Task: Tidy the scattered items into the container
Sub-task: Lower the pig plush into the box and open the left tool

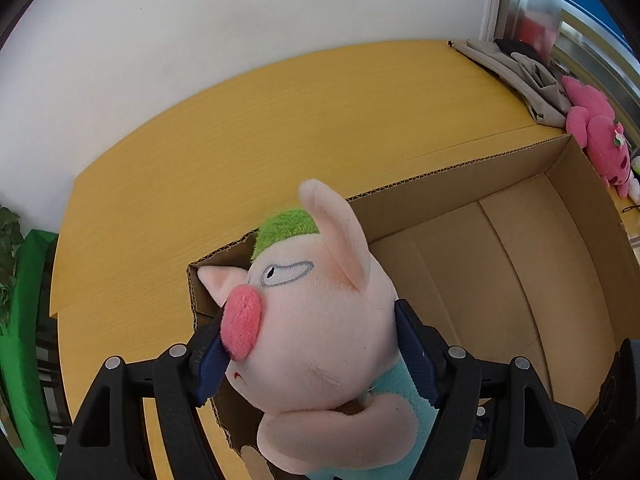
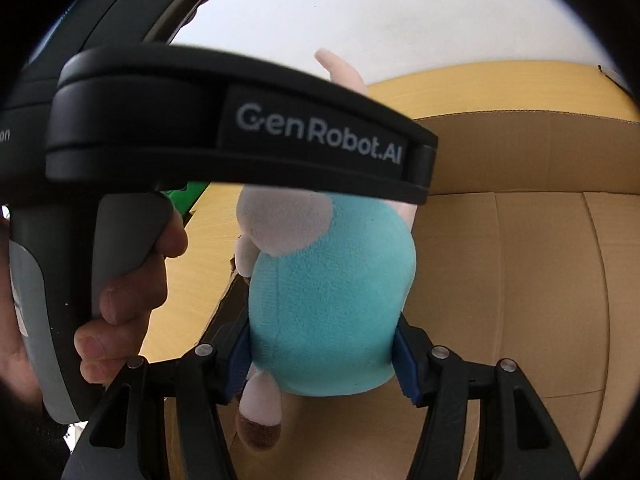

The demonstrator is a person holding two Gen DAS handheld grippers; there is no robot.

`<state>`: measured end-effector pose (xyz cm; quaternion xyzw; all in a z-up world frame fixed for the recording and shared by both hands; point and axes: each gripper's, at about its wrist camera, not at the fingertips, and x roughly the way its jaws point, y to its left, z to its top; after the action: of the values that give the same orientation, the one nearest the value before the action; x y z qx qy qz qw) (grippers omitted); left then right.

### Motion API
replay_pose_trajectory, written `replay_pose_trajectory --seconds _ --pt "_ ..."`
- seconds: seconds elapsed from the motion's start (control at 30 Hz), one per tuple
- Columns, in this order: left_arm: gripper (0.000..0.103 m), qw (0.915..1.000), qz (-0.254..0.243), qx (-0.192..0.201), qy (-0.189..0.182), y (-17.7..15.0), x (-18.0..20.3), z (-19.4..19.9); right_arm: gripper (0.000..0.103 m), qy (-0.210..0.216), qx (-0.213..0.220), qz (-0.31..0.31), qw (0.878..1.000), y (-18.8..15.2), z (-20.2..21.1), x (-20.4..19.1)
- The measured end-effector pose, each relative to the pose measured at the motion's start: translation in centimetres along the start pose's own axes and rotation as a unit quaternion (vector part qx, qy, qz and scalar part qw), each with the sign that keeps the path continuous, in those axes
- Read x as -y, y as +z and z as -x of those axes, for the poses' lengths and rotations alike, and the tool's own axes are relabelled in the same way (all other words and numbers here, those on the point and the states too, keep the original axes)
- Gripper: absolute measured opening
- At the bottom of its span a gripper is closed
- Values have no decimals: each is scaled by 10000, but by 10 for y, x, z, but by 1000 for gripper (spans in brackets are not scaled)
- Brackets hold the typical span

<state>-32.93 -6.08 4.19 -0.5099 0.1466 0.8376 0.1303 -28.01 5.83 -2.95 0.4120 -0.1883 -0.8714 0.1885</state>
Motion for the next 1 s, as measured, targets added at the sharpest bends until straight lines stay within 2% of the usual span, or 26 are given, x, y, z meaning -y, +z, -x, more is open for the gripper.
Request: replay_pose_trajectory --seconds 0.13,0.2,0.3,0.37,0.5,0.63,0.73,0.8,0.93,1.0 --pt "82 9998 -98 -137 67 -9 -4 -7 59 293 -213 -186 9992 -10 4 2" --pt "87 9995 93 -259 144 -9 -11 -18 62 317 -394 -200 9985 -11 -4 3" --pt "92 9990 390 -213 18 -10 -20 -19 77 369 -471 -309 9977 -13 -9 7" --pt "92 9982 591 -8 -34 -10 -27 -7 86 316 -481 -327 9978 -17 -8 9" --pt "93 9931 1047 512 -135 -8 -42 33 86 282 -488 -386 9977 -26 -1 9" --pt "96 9878 1228 956 -82 -20 -48 81 86 277 -625 -236 9974 -36 10 -2" --pt "96 9835 1302 1250 -84 -34 -43 113 86 201 -695 -45 9974 -38 36 8" --pt "97 9810 1282 1458 -12 -46 -35 133 86 266 -640 -35 9976 -20 22 -2" --pt "100 9760 1312 1736 -46 -77 -18 165 86 231 -466 66 9986 -37 53 -13" --pt "101 9728 1322 1903 -24 -94 -5 181 86 160 -366 272 9988 -21 96 -29"
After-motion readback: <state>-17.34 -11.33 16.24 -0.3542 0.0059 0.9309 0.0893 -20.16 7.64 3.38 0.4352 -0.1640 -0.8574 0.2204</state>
